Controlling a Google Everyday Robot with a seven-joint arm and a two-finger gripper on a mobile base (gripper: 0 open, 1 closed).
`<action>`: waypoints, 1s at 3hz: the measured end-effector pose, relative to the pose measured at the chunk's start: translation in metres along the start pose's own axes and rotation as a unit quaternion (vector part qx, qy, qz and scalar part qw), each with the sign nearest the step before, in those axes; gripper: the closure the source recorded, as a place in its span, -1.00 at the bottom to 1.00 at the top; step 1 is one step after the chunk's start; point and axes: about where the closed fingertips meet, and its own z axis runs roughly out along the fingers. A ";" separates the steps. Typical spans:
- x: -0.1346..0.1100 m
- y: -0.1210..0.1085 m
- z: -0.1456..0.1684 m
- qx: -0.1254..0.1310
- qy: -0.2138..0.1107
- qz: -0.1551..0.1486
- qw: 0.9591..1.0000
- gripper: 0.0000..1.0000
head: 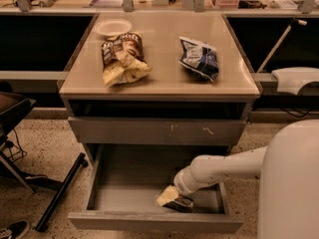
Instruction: Pick redbull can from middle drawer and place on counter
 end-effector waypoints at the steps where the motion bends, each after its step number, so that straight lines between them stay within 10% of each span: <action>1: 0.011 -0.002 0.024 -0.008 -0.001 0.026 1.000 -1.00; 3: 0.020 -0.006 0.054 -0.026 -0.019 0.071 0.997 -1.00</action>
Offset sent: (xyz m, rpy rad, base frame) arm -0.0047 0.0124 -0.1518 0.2037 0.1709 -0.2462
